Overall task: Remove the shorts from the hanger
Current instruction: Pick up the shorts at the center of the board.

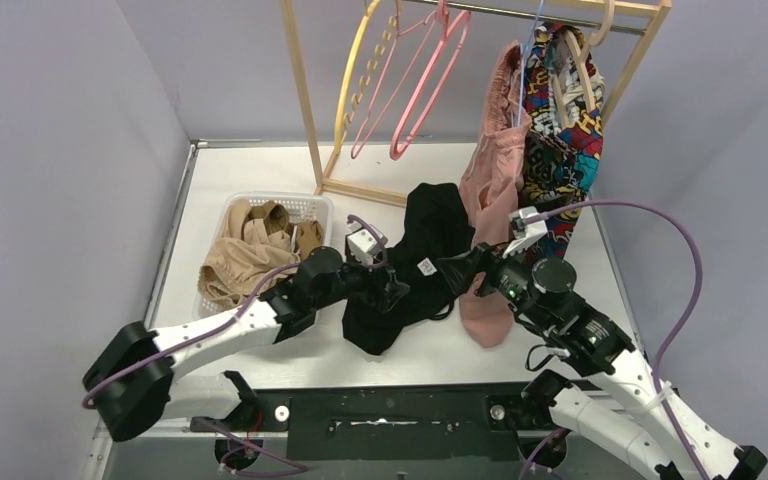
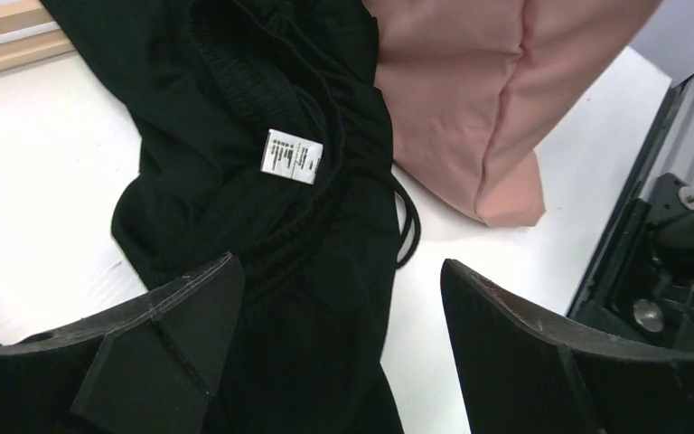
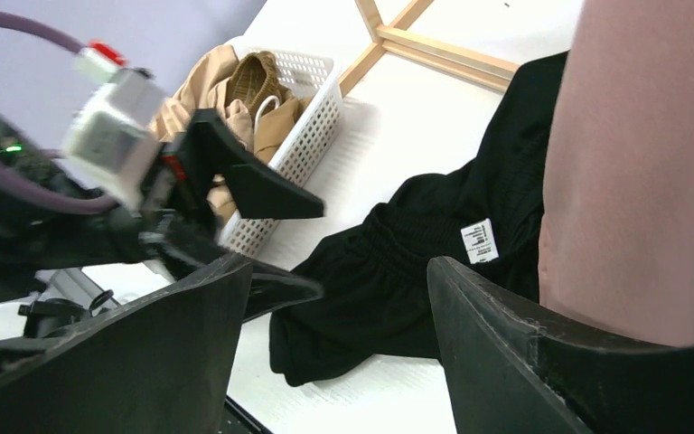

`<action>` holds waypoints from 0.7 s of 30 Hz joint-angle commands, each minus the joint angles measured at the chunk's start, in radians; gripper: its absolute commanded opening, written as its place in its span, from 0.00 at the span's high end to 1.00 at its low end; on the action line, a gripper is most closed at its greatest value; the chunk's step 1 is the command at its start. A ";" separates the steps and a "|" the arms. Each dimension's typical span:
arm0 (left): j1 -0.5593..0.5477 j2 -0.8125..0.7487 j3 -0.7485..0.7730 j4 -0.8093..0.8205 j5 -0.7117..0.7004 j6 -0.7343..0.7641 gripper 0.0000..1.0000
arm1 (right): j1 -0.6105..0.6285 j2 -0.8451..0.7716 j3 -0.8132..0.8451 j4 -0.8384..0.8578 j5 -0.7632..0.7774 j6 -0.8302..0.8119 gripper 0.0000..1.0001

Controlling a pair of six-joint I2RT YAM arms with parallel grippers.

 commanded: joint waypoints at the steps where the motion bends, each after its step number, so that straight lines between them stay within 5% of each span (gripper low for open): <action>1: -0.007 0.151 0.072 0.286 0.057 0.082 0.20 | 0.010 -0.081 -0.021 -0.012 0.042 0.012 0.27; 15: -0.013 0.506 0.277 0.287 0.123 0.116 0.19 | 0.009 -0.290 -0.063 -0.282 0.239 0.090 0.24; 21: -0.055 0.670 0.413 0.186 -0.085 0.160 0.19 | 0.010 -0.348 -0.077 -0.270 0.273 0.099 0.24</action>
